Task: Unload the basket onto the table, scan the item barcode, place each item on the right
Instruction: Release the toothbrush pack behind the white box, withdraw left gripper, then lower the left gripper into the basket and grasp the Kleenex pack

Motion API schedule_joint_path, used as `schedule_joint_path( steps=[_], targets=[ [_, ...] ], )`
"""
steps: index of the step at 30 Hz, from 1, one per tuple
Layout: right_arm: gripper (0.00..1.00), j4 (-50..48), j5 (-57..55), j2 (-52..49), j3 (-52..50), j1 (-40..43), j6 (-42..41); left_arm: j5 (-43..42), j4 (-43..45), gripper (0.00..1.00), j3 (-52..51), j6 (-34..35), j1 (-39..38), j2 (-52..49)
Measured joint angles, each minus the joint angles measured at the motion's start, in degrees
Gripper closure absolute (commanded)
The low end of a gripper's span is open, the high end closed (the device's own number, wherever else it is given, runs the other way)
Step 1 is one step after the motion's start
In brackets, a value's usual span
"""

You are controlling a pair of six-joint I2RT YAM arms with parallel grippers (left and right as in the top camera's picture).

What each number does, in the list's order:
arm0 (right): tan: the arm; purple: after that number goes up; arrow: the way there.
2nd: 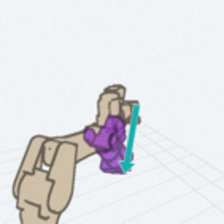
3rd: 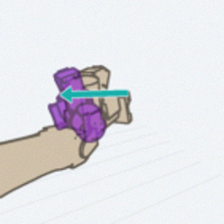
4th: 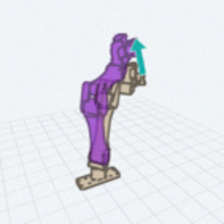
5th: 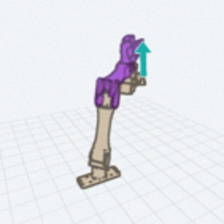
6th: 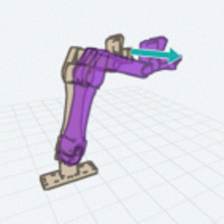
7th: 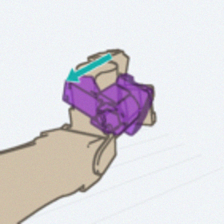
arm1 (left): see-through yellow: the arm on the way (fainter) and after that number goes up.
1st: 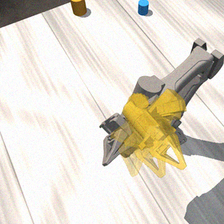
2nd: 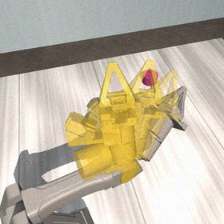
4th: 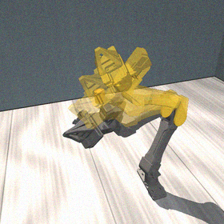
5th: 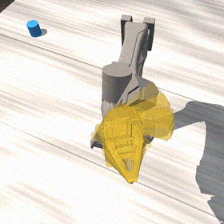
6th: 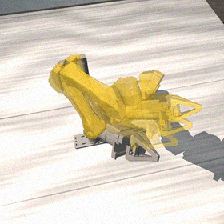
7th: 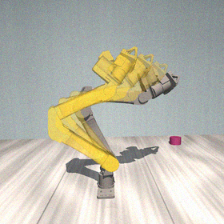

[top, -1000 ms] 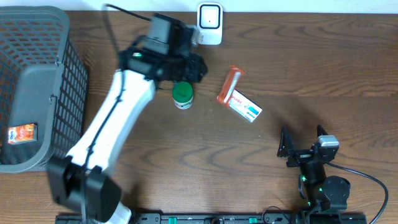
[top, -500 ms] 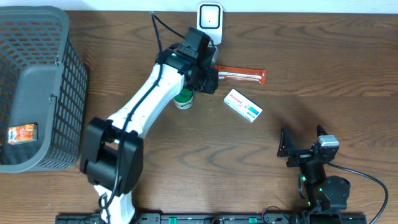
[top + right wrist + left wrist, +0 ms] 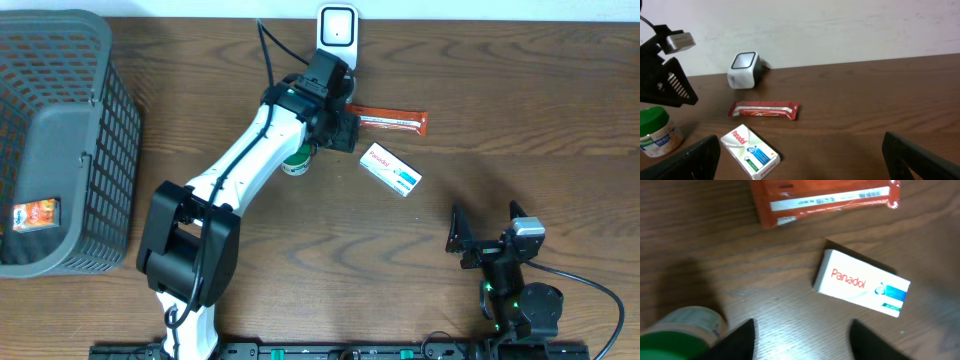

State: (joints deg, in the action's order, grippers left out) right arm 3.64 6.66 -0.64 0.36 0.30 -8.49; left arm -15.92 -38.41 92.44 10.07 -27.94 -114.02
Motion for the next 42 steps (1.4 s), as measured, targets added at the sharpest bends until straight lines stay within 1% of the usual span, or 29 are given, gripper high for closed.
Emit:
schedule_joint_path(
  steps=[3, 8, 12, 14, 17, 20, 25, 29, 32, 35, 37, 42],
  targets=[
    [0.01, 0.00, 0.00, 0.00, 0.00, 0.00, 0.00, 0.46, -0.17, 0.13, -0.07, 0.13, 1.68, 1.40],
    [0.01, 0.00, 0.00, 0.00, 0.00, 0.00, 0.00, 1.29, -0.42, 0.02, -0.17, -0.61, 7.17, 9.64],
    [0.01, 0.00, 0.00, 0.00, 0.00, 0.00, 0.00, 1.31, -0.33, 0.01, -0.15, -1.14, 13.73, 19.96],
    [0.01, 0.00, 0.00, 0.00, 0.00, 0.00, -0.02, 1.33, -0.31, 0.01, -0.15, -1.27, 18.16, 24.87],
    [0.01, 0.00, 0.00, 0.00, 0.00, 0.00, 0.00, 1.36, -0.44, 0.01, -0.15, -1.29, 25.59, 30.27],
    [0.01, 0.00, 0.00, 0.00, 0.00, 0.00, -0.02, 1.55, -1.49, 0.01, -0.15, -0.98, 33.70, 33.14],
    [0.01, 0.00, 0.00, 0.00, 0.00, 0.00, 0.00, 1.77, -2.73, 0.01, -0.15, 1.90, 47.87, 33.53],
    [0.01, 0.00, 0.00, 0.00, 0.00, 0.00, 0.00, 1.81, -2.75, 0.01, -0.15, 5.55, 57.42, 32.24],
    [0.01, 0.00, 0.00, 0.00, 0.00, 0.00, 0.00, 3.39, -2.97, 0.01, -0.15, 8.74, 63.39, 30.73],
    [0.01, 0.00, 0.00, 0.00, 0.00, 0.00, -0.02, 6.58, -4.68, 0.01, -0.15, 11.34, 67.56, 28.76],
    [0.01, 0.00, 0.00, 0.00, 0.00, 0.00, 0.00, 9.25, -7.23, 0.01, -0.15, 13.18, 69.05, 27.12],
    [0.01, 0.00, 0.00, 0.00, 0.00, 0.00, 0.00, 17.53, -11.34, 0.01, -1.11, 20.06, 69.81, 21.77]
  ],
)
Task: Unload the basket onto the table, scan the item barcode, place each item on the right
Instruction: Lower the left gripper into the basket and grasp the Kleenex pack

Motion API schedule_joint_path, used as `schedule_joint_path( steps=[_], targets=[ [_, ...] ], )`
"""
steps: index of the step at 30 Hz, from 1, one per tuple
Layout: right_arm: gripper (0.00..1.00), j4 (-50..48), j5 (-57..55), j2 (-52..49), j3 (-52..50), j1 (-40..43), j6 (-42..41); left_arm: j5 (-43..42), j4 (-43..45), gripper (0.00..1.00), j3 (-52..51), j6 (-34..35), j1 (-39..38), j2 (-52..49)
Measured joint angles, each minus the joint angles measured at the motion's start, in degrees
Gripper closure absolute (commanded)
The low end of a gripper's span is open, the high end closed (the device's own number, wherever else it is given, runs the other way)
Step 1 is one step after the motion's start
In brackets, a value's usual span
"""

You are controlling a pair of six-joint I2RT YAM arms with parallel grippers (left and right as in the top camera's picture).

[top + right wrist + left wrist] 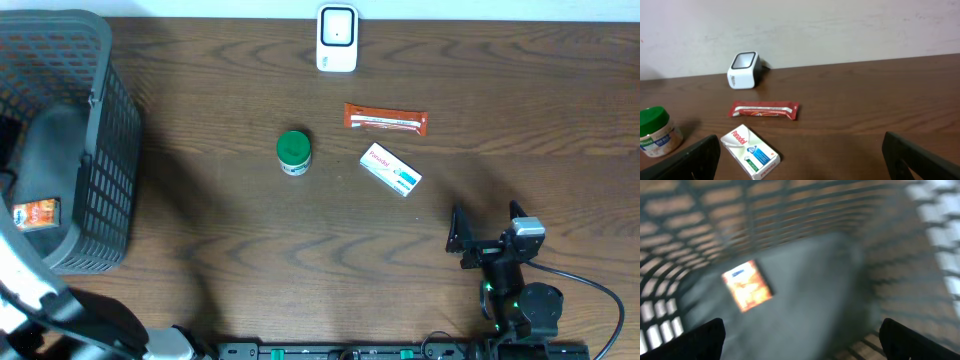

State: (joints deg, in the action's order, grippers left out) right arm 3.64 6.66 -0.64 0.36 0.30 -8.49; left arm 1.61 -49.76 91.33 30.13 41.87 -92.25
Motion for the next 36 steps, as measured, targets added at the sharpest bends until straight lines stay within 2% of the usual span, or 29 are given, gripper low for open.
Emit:
schedule_joint_path(
  steps=[5, 14, 24, 36],
  targets=[
    [0.01, 0.00, 0.00, 0.00, 0.00, 0.00, 0.00, 7.28, -0.92, 0.01, -3.50, 6.32, -0.02, -5.20],
    [0.01, 0.00, 0.00, 0.00, 0.00, 0.00, 0.00, 18.47, -0.50, 0.01, -5.60, 12.79, 0.00, -10.75],
    [0.01, 0.00, 0.00, 0.00, 0.00, 0.00, 0.00, 22.95, 0.66, 0.00, -5.99, 21.00, -0.02, -12.57],
    [0.01, 0.00, 0.00, 0.00, 0.00, 0.00, 0.00, 24.13, 11.58, 0.02, -14.34, 22.14, -0.07, -13.51]
  ],
)
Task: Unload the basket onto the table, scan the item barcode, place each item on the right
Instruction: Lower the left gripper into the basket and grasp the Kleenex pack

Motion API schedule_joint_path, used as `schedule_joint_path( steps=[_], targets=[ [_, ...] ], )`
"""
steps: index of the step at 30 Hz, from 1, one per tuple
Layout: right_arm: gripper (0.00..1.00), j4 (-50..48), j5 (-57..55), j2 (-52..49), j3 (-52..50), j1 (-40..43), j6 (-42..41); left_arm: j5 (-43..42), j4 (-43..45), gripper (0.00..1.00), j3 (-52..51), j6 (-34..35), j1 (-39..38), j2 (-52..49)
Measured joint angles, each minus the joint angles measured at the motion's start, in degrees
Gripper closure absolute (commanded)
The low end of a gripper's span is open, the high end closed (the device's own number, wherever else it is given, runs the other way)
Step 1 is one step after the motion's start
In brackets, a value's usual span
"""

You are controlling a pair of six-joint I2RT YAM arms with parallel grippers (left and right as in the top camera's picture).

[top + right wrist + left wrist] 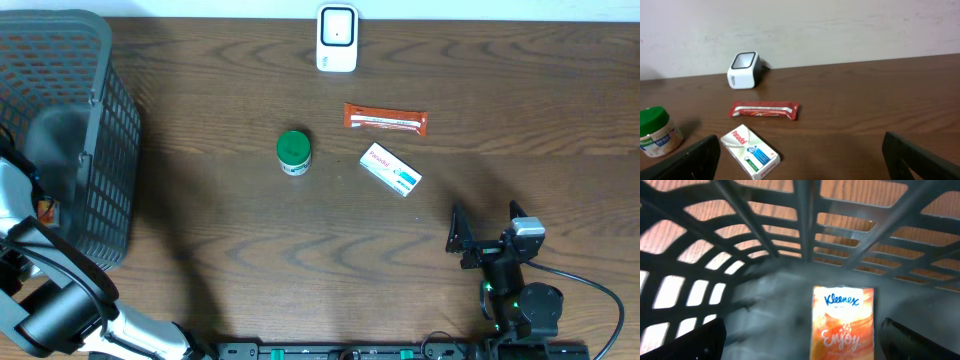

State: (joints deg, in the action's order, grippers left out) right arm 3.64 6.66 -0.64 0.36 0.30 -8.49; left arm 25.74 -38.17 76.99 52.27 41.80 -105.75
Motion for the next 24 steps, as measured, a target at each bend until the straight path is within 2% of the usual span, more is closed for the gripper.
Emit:
schedule_joint_path(
  steps=[12, 24],
  targets=[
    [0.01, 0.00, 0.00, 0.00, 0.00, 0.00, 0.00, -4.96, 6.73, 0.02, -0.48, -4.35, 0.00, -2.01],
    [0.01, 0.00, 0.00, 0.00, 0.00, 0.00, 0.00, -9.64, 7.48, 0.01, -0.48, -5.66, 0.00, -8.00]
  ],
)
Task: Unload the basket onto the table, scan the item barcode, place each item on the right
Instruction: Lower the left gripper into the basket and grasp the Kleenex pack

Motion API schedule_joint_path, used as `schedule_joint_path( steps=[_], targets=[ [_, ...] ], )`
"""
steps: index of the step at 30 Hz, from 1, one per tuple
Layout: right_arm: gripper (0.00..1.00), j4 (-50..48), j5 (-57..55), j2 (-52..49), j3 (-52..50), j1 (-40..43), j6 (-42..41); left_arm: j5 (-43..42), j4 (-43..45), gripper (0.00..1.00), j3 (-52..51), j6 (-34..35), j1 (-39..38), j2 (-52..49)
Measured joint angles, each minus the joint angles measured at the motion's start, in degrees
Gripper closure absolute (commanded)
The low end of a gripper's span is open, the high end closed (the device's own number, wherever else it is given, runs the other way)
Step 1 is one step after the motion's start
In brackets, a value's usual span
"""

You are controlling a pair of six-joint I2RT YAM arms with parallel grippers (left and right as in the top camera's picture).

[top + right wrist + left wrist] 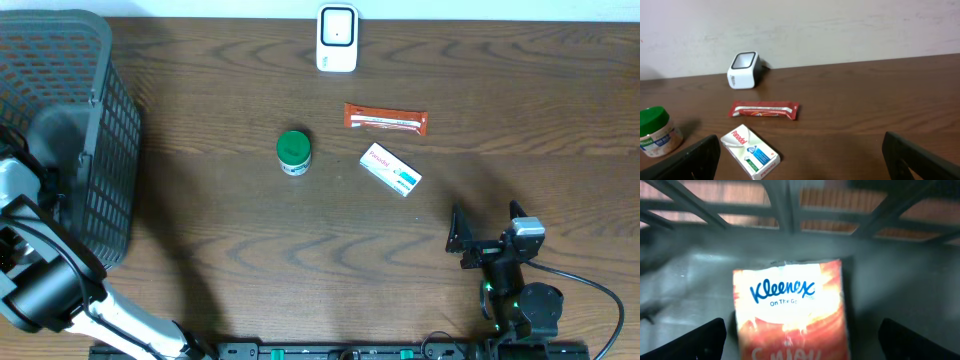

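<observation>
An orange Kleenex tissue pack (pixel 792 307) lies flat on the grey floor of the basket (pixel 105 150). My left gripper (pixel 802 347) is open just above it, with one finger on each side of the pack's lower end. Seen from overhead, the left arm (pixel 18 190) reaches into the basket and hides the pack. The white scanner (pixel 338 38) stands at the table's far edge. My right gripper (pixel 802 167) is open and holds nothing, low over the table near the front right.
On the table lie a red snack bar (pixel 386 120), a white Panadol box (pixel 391 170) and a green-lidded jar (pixel 293 152). The basket's lattice wall (pixel 790 210) rises right behind the pack.
My left gripper has come down closer to the Kleenex pack, which now fills more of the left wrist view between the open fingers. The right arm has not moved.
My left gripper was open over the table by the jar and the Panadol box. Then it was above the basket, with the pack small below it. Then it was inside the basket near the pack, and now it straddles the pack.
</observation>
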State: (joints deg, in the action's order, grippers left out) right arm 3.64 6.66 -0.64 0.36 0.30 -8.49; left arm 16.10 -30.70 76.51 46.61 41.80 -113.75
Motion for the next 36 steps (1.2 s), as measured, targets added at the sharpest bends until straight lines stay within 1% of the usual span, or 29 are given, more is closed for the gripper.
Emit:
schedule_joint_path(
  steps=[2, 5, 8, 9, 14, 18, 24, 26, 36],
  targets=[
    [0.01, 0.00, 0.00, 0.00, 0.00, 0.00, 0.00, -0.02, 0.57, 0.04, 0.07, 0.02, -0.02, -0.37],
    [0.01, 0.00, 0.00, 0.00, 0.00, 0.00, -0.02, -0.11, 0.72, 0.19, 0.07, 0.04, -0.02, -0.50],
    [0.01, 0.00, 0.00, 0.00, 0.00, 0.00, 0.00, -0.15, 0.72, 0.37, 0.11, 0.02, -0.02, -0.50],
    [0.01, 0.00, 0.00, 0.00, 0.00, 0.00, 0.00, -0.11, 0.70, 0.40, 0.11, -0.09, -0.02, -0.50],
    [0.01, 0.00, 0.00, 0.00, 0.00, 0.00, 0.00, -0.11, 0.68, 0.42, 0.11, -0.15, -0.02, -0.52],
    [0.01, 0.00, 0.00, 0.00, 0.00, 0.00, -0.02, -0.11, 0.52, 0.49, 0.11, -0.07, -0.02, -0.52],
    [0.01, 0.00, 0.00, 0.00, 0.00, 0.00, 0.00, -0.11, 0.04, 0.50, 0.13, -0.13, -0.02, -0.50],
    [0.01, 0.00, 0.00, 0.00, 0.00, 0.00, 0.00, -0.11, -0.17, 0.54, 0.13, -0.15, -0.02, -0.48],
    [0.01, 0.00, 0.00, 0.00, 0.00, 0.00, 0.00, -0.85, -2.97, 0.54, 0.00, -0.15, -0.02, 1.70]
  ],
)
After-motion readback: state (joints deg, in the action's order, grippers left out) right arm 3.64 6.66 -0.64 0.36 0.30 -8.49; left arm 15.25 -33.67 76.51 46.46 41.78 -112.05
